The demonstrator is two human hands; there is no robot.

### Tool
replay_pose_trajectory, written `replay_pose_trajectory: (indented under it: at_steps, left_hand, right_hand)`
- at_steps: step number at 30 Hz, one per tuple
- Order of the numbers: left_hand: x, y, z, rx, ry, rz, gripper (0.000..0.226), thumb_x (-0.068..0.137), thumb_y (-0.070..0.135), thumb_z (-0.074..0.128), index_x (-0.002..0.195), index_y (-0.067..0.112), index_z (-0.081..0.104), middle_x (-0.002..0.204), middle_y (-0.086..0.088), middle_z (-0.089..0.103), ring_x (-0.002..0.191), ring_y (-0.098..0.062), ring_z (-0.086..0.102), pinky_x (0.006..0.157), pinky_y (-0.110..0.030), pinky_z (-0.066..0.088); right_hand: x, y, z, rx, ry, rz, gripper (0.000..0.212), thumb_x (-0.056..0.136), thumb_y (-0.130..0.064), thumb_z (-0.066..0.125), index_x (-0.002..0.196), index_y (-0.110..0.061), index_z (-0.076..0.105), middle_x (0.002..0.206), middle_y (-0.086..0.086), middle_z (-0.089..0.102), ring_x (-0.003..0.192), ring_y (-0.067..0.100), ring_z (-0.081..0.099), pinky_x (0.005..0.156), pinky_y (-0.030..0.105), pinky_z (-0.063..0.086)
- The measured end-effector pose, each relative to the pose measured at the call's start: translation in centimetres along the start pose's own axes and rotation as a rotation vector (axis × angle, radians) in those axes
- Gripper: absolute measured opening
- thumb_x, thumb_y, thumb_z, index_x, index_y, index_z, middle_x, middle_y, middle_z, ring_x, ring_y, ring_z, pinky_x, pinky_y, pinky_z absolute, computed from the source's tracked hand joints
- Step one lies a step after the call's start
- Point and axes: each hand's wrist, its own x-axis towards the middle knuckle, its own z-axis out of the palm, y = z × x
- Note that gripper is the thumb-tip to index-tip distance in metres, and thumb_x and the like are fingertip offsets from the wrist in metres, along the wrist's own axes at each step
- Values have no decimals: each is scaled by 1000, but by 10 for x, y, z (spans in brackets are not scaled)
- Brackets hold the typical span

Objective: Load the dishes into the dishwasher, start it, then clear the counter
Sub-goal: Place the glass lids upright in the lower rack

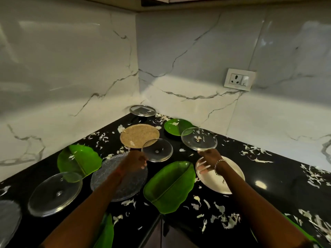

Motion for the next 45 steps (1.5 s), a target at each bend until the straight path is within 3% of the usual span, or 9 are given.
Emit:
replay_pose_trajectory:
  at_steps: [5,9,14,21,26,35,37,41,45]
  left_hand:
    - [56,22,17,-76,53,42,19,83,-11,52,97,-6,64,64,0,60,50,-1,59,49,-8,46]
    - [98,45,41,-142,62,17,23,85,-14,46,82,3,61,64,-5,60,44,4,57,46,-7,44]
    - [130,63,61,-126,88,63,20,85,-13,46,94,-9,63,66,-3,62,49,5,59,49,-6,43]
    - [147,70,66,-104,128,30,21,86,-11,45,94,-7,64,66,0,62,48,5,59,49,-6,43]
    - [135,81,65,-136,137,56,22,88,-10,43,93,-7,64,67,-1,62,48,4,59,50,-7,44]
    - [61,91,54,-129,197,181,31,83,-12,51,112,-7,58,111,-21,62,103,-31,58,68,-11,38]
    - [41,92,55,-120,204,228,37,81,-9,55,118,-5,55,119,-20,58,111,-32,54,82,-21,39]
    - [2,104,74,-151,153,267,49,78,-2,67,124,-4,50,124,-20,54,112,-35,52,92,-34,40]
    - [-42,123,118,-214,-17,270,60,78,0,69,132,-5,41,132,-22,48,119,-36,49,102,-45,38]
  right_hand:
    - [58,2,-33,67,236,16,35,91,-18,55,118,4,48,102,24,57,57,29,59,32,33,50]
    - [107,2,-65,56,276,32,35,91,-17,53,117,5,53,103,21,59,63,21,55,62,36,57]
    - [153,3,-77,303,191,176,12,95,-14,49,90,-6,56,91,22,65,41,19,60,33,24,48]
    - [184,2,-52,521,145,374,37,87,0,56,123,-2,47,111,19,60,95,33,61,49,38,57]
    - [163,-28,-47,252,476,81,24,89,-4,55,110,7,57,103,19,63,99,34,62,84,34,52]
    - [11,-52,-33,-898,544,-729,39,74,-4,71,109,3,56,84,21,67,70,35,66,59,34,50]
    - [-20,-37,-27,-937,600,-725,39,59,4,78,93,4,60,62,19,63,46,35,60,40,33,46]
    - [-88,2,-39,-753,708,-625,22,86,-4,53,107,3,54,90,26,65,80,41,63,64,36,45]
    - [-170,43,-64,-516,829,-543,31,73,-12,45,93,2,63,85,28,65,81,40,61,62,27,32]
